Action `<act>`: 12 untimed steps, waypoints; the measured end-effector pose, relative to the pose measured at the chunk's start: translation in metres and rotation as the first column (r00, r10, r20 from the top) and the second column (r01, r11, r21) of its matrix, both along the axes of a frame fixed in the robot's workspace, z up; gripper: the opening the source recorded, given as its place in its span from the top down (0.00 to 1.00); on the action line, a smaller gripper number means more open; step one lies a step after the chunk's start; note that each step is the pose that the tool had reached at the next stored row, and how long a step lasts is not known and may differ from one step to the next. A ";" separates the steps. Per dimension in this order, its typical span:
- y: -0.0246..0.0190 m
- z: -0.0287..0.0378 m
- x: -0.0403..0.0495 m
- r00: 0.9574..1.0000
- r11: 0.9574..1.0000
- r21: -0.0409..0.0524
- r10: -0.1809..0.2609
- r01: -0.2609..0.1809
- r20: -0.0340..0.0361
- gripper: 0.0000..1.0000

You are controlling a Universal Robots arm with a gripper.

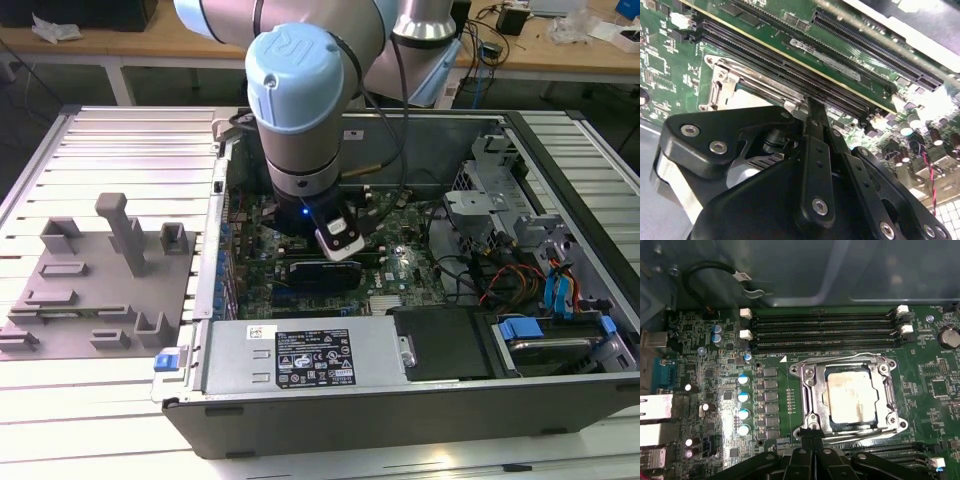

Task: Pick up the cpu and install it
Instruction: 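Install the second cpu locking lever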

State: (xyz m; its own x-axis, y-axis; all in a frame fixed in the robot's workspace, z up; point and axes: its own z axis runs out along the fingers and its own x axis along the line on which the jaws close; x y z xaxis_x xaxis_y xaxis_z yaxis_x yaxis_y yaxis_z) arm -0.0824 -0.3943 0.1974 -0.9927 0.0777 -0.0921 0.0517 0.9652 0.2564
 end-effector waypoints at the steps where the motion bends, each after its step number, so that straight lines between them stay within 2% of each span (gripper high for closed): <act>1: 0.0002 -0.0007 -0.0001 1.000 1.000 0.001 0.000 0.000 0.001 0.89; 7: 0.0022 -0.0037 -0.0050 1.000 1.000 0.003 0.000 0.000 0.001 0.89; 10: 0.0024 -0.0036 -0.0051 1.000 1.000 0.003 0.000 0.000 0.001 0.89; 12: 0.0026 -0.0013 -0.0049 1.000 1.000 0.003 0.000 0.000 0.002 0.89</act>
